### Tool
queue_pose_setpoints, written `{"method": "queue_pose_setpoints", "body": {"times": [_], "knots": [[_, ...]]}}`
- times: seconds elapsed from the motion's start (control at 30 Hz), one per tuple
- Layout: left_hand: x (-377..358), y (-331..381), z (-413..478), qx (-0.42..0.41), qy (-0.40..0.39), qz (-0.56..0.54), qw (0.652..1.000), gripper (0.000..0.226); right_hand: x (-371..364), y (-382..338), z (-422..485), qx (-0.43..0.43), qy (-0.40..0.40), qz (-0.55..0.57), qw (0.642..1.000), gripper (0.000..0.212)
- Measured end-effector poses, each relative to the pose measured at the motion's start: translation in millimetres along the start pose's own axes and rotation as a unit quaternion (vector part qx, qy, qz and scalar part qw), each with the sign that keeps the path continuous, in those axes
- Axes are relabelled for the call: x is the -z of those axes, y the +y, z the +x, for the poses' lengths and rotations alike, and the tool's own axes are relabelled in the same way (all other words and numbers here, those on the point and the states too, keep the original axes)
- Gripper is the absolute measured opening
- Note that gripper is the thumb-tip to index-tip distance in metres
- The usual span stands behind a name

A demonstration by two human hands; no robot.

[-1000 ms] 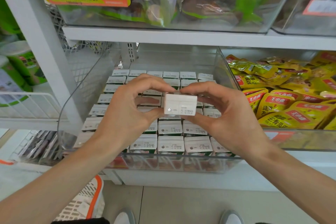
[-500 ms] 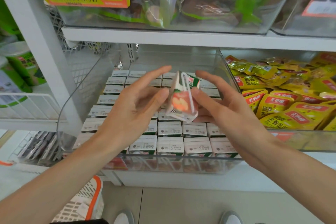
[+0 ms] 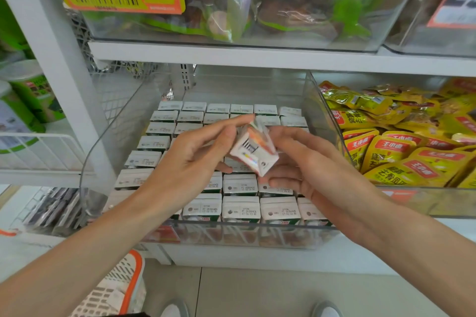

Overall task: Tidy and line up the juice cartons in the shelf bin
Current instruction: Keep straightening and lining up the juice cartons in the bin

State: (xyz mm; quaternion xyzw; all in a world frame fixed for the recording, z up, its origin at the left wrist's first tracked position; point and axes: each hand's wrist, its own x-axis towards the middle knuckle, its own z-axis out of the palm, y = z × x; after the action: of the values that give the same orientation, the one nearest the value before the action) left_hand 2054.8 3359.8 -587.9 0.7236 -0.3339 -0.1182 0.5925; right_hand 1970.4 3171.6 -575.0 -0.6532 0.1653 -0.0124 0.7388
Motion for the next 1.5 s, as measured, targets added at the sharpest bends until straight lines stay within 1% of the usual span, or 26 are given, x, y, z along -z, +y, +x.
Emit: {"method": "queue_pose_setpoints", "body": {"times": [0.07,0.13,0.17,0.23,0.3,0.4,0.47,0.6,0.63,0.67,0.7,0.77,0.8,0.83,0.93,1.03,1.13,1.3,1.43,1.5], "knots": [[2.5,0.7,-0.3,0.010,0.000,-0.014,1.000,0.043,2.2,1.2,-0.9,0.061,0.020,-0.052,0.997,0.030],[3.3,0.3,0.9,0.015,0.016,-0.002,1.000,0.064,3.7,2.2,-1.0,0.128,0.024,-0.113,0.985,0.040],[2.8,-0.4,1.6,0.016,0.026,0.007,1.000,0.069,3.8,2.9,-0.6,0.152,0.019,-0.135,0.979,0.045],[1.4,-1.6,2.9,0.013,0.041,0.019,0.999,0.062,3.8,2.9,0.5,0.184,0.006,-0.164,0.969,0.049],[1.0,-2.0,4.4,0.013,0.042,0.033,0.998,0.053,4.9,0.7,0.8,0.208,-0.002,-0.195,0.958,0.048],[-0.7,1.1,7.8,0.004,0.021,0.054,0.998,0.060,9.3,-1.2,1.2,0.243,0.011,-0.270,0.932,0.049],[-2.9,5.3,10.9,-0.015,0.035,0.071,0.997,0.061,10.1,-1.3,1.4,0.256,0.023,-0.323,0.911,0.051],[-4.8,10.4,22.1,-0.026,0.072,0.091,0.993,0.047,11.6,-4.8,1.5,0.257,0.045,-0.359,0.896,0.058],[-4.8,10.5,26.8,-0.023,0.082,0.089,0.992,0.044,13.3,-6.1,0.8,0.252,0.064,-0.390,0.884,0.062],[-4.7,10.5,32.7,-0.022,0.096,0.082,0.992,0.042,15.2,-7.3,-0.5,0.246,0.086,-0.434,0.862,0.062],[-4.7,10.5,39.5,-0.021,0.111,0.075,0.991,0.040,16.3,-8.6,-3.0,0.239,0.103,-0.487,0.834,0.057],[-6.9,11.3,54.8,-0.022,0.122,0.071,0.990,0.039,15.5,-11.0,-9.7,0.229,0.107,-0.585,0.770,0.034],[-9.4,11.4,62.5,-0.021,0.116,0.076,0.990,0.039,14.4,-10.7,-13.2,0.219,0.095,-0.620,0.747,0.023],[-12.8,11.2,69.9,-0.020,0.106,0.087,0.990,0.039,12.9,-9.7,-16.6,0.207,0.080,-0.644,0.732,0.019],[-25.0,6.4,87.0,-0.021,0.070,0.138,0.988,0.038,9.4,-5.3,-23.3,0.181,0.052,-0.685,0.703,0.022],[-33.8,-0.6,95.3,-0.016,0.048,0.175,0.983,0.037,9.5,-1.3,-25.7,0.185,0.051,-0.690,0.698,0.021],[-31.9,-2.7,99.4,-0.004,0.051,0.183,0.982,0.035,10.1,-0.5,-26.6,0.191,0.052,-0.695,0.691,0.019],[-18.1,-0.1,102.1,0.002,0.018,0.214,0.977,0.037,11.9,0.3,-24.3,0.208,0.055,-0.686,0.695,0.019],[-22.9,-8.4,101.6,0.041,-0.004,0.200,0.979,0.037,13.8,2.7,-20.6,0.221,0.052,-0.687,0.690,0.020],[-28.4,-16.2,100.1,0.044,-0.004,0.206,0.978,0.036,14.9,2.4,-18.9,0.224,0.051,-0.690,0.686,0.022]]}}
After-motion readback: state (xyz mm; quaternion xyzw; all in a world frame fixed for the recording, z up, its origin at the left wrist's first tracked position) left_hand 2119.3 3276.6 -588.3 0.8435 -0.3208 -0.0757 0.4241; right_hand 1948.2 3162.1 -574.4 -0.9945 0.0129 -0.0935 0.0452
